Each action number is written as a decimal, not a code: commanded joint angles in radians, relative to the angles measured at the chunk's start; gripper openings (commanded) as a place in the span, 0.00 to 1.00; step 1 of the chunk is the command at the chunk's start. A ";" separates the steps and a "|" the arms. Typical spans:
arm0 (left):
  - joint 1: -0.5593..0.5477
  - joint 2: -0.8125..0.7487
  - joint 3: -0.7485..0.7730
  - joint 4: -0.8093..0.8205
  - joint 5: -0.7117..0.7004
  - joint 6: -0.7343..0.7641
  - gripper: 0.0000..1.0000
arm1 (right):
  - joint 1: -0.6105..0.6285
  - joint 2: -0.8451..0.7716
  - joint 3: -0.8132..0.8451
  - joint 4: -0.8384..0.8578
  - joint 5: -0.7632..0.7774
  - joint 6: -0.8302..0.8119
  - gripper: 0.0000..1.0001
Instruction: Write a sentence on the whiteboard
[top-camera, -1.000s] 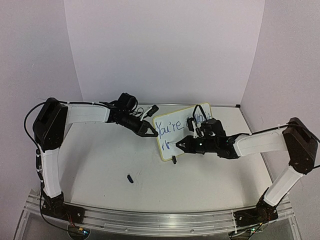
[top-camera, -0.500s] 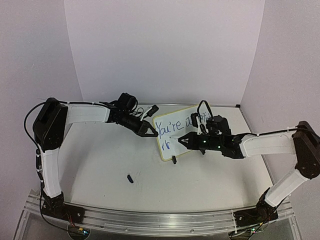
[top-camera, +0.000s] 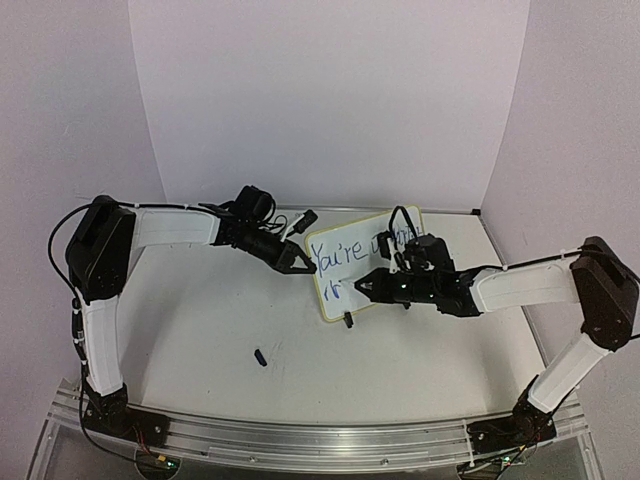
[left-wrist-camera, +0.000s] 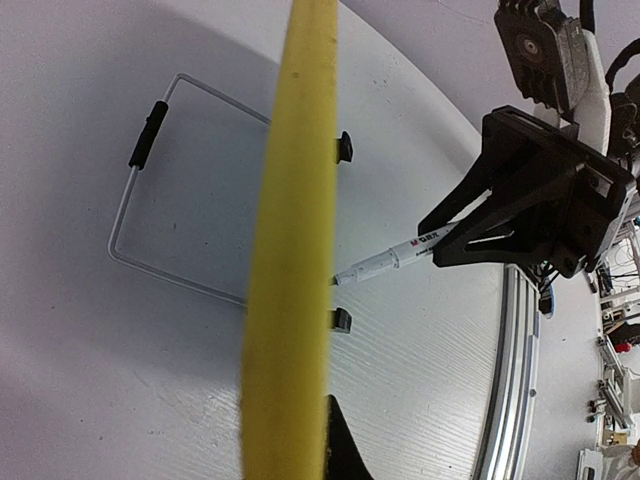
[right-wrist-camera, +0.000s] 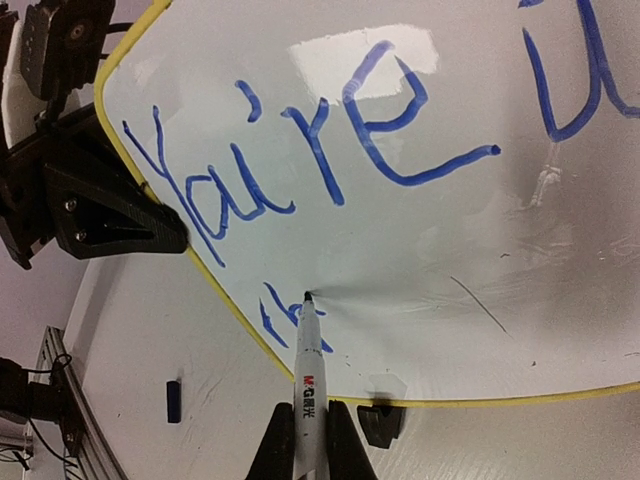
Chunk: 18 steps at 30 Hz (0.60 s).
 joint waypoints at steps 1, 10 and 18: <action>-0.044 0.015 0.005 -0.089 -0.017 0.030 0.00 | -0.005 0.011 0.005 0.004 0.039 0.000 0.00; -0.044 0.016 0.005 -0.089 -0.016 0.030 0.00 | -0.005 -0.012 -0.065 0.002 0.044 0.023 0.00; -0.045 0.014 0.005 -0.089 -0.016 0.029 0.00 | -0.006 -0.020 -0.048 -0.005 0.051 0.014 0.00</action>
